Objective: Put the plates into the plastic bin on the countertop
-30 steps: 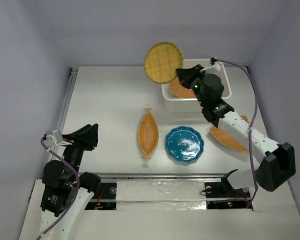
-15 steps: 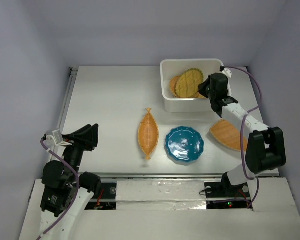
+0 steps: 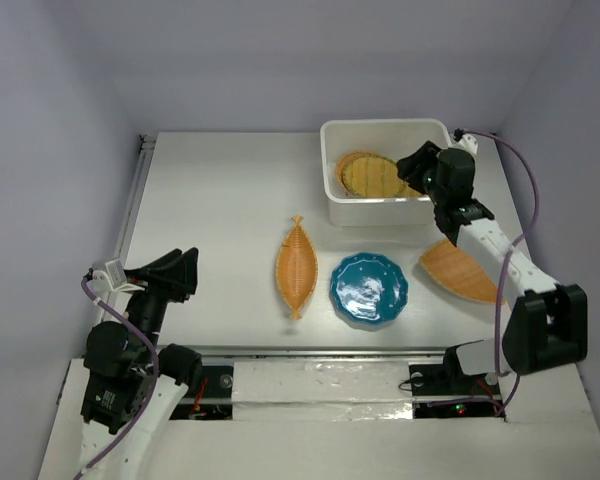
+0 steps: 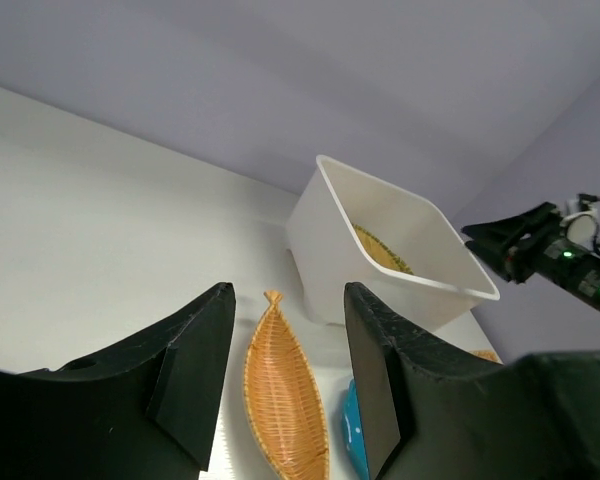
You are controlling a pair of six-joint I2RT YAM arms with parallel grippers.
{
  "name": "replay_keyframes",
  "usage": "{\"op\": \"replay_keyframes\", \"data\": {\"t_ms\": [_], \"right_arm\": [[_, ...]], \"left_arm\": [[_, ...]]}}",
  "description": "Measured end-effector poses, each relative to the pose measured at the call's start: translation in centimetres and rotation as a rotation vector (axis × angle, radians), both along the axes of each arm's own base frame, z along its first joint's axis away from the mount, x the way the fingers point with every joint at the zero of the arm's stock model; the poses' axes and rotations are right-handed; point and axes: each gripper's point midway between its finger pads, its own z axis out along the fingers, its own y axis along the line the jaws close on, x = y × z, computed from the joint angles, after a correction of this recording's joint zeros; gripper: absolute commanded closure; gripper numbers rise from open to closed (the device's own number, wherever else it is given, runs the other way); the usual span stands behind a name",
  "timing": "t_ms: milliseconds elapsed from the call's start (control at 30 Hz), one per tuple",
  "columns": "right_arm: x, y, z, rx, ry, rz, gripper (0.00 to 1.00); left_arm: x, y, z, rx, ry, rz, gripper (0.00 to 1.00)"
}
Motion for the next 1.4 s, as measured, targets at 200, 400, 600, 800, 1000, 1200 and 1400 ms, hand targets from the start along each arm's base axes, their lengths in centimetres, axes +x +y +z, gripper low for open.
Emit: {"op": "replay_keyframes", "data": {"t_ms": [200,400,600,800,1000,1200,1400], "right_arm": [[-5.7,2.9,6.8,0.043,-0.194,0.123,1.00],[-12.0,12.9,3.6,0.046,-0.147,0.448,1.00],[-15.8,18.5,-8.5,-0.051,0.142,0.629,0.93],[-15.9,19.6,-14.6,-0.116,0.291,0.640,0.41],[-14.3,21.1,-16.5,-0.128,0.325,0.631,0.44],[-14.6,23.5,-19.5,-0.137,0.381,0.667,0.60],[-14.8,25.6,-19.6,-0.088,0.378,0.680,1.00]], "left_arm": [[0.0,0.0,0.0,0.000,0.000,0.000,0.55],[0.0,0.0,0.0,0.000,0.000,0.000,0.57],[0.0,0.0,0.0,-0.004,0.000,-0.003,0.92],[0.0,-0.1,0.0,-0.002,0.000,-0.003,0.81],[0.0,-0.1,0.0,-0.003,0.000,-0.003,0.71],[0.0,-0.1,0.0,-0.003,0.000,-0.003,0.70],[0.0,-0.1,0.0,-0.003,0.000,-0.003,0.70]]}}
